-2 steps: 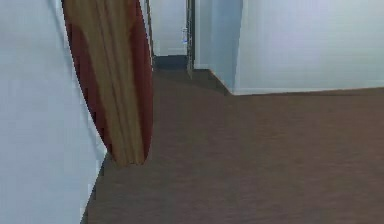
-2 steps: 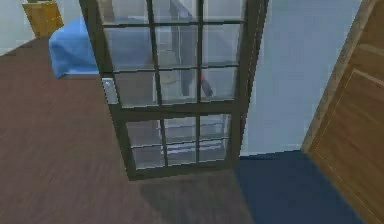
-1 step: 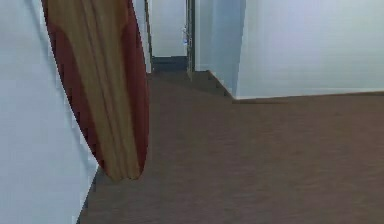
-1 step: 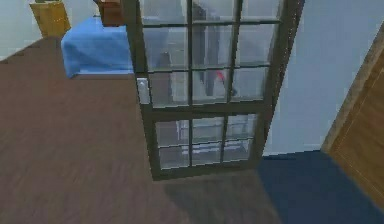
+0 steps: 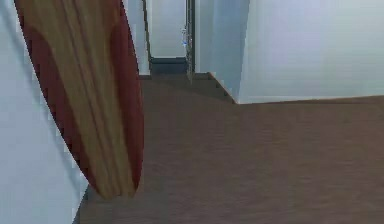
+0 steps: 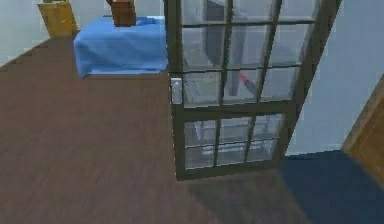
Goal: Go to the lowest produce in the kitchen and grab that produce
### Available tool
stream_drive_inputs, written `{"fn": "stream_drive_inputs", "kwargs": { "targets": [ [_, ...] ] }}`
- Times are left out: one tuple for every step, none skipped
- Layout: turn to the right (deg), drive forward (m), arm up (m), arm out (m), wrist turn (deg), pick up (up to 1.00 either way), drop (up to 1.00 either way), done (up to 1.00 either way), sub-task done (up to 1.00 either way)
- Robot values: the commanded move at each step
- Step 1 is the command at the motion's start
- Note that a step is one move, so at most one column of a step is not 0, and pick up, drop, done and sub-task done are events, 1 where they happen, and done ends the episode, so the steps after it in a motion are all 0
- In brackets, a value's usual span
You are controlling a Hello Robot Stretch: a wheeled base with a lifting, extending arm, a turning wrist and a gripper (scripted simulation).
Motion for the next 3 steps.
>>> {"fn": "stream_drive_inputs", "kwargs": {
  "targets": [
    [24.0, 0.0, 0.0, 0.0, 0.0, 0.0, 0.0, 0.0, 0.0],
    [0.0, 1.0, 0.0, 0.0, 0.0, 0.0, 0.0, 0.0, 0.0],
    [15.0, 0.0, 0.0, 0.0, 0.0, 0.0, 0.0, 0.0, 0.0]
  ]
}}
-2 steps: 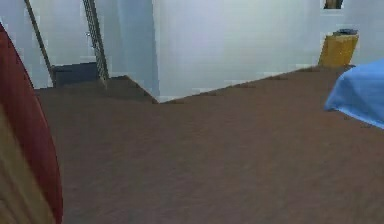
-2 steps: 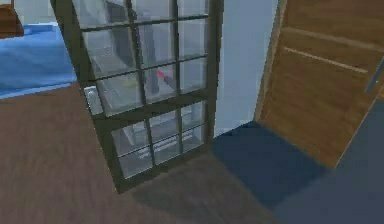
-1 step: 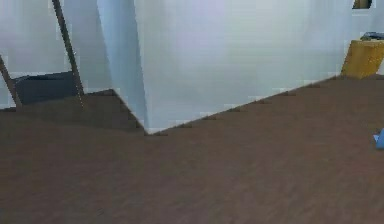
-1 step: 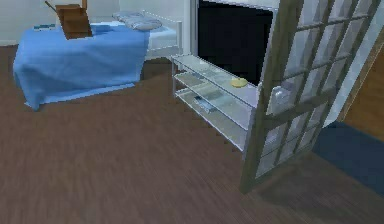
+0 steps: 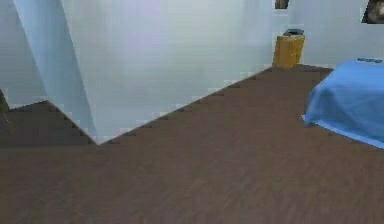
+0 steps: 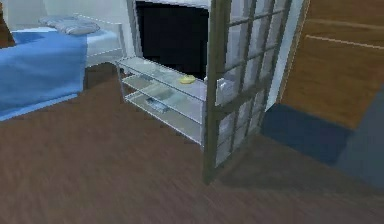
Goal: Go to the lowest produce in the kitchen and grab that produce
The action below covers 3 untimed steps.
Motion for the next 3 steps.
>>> {"fn": "stream_drive_inputs", "kwargs": {
  "targets": [
    [0.0, 0.05, 0.0, 0.0, 0.0, 0.0, 0.0, 0.0, 0.0],
    [-45.0, 0.0, 0.0, 0.0, 0.0, 0.0, 0.0, 0.0, 0.0],
    [-9.0, 0.0, 0.0, 0.0, 0.0, 0.0, 0.0, 0.0, 0.0]
  ]
}}
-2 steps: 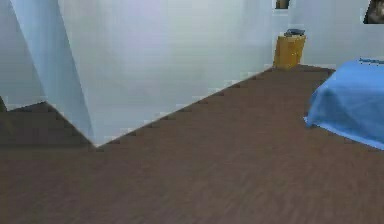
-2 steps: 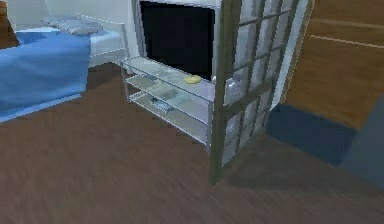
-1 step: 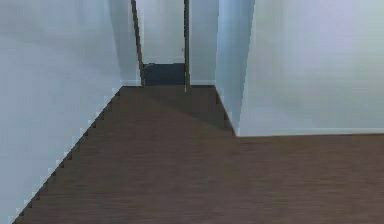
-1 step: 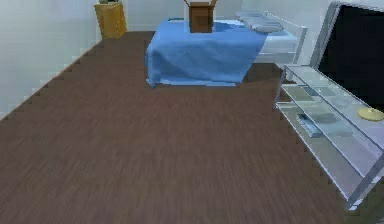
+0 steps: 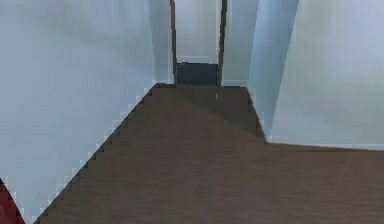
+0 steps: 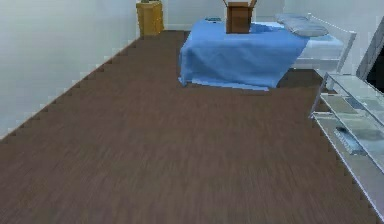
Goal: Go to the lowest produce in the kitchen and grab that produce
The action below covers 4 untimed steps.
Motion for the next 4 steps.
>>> {"fn": "stream_drive_inputs", "kwargs": {
  "targets": [
    [0.0, 1.0, 0.0, 0.0, 0.0, 0.0, 0.0, 0.0, 0.0],
    [0.0, 1.0, 0.0, 0.0, 0.0, 0.0, 0.0, 0.0, 0.0],
    [0.0, 1.0, 0.0, 0.0, 0.0, 0.0, 0.0, 0.0, 0.0],
    [-3.0, 0.0, 0.0, 0.0, 0.0, 0.0, 0.0, 0.0, 0.0]
  ]
}}
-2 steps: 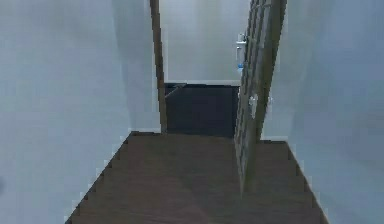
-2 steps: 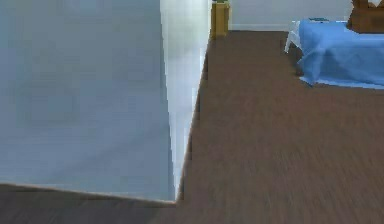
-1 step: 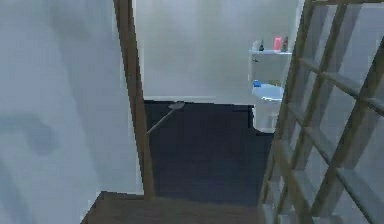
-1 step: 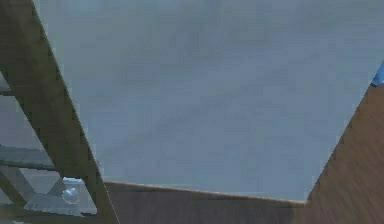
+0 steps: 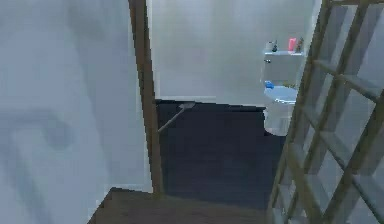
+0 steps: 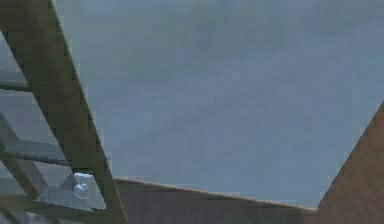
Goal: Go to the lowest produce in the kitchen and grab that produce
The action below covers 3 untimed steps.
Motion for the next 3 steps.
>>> {"fn": "stream_drive_inputs", "kwargs": {
  "targets": [
    [0.0, 1.0, 0.0, 0.0, 0.0, 0.0, 0.0, 0.0, 0.0],
    [-6.0, 0.0, 0.0, 0.0, 0.0, 0.0, 0.0, 0.0, 0.0],
    [0.0, 0.1, 0.0, 0.0, 0.0, 0.0, 0.0, 0.0, 0.0]
  ]
}}
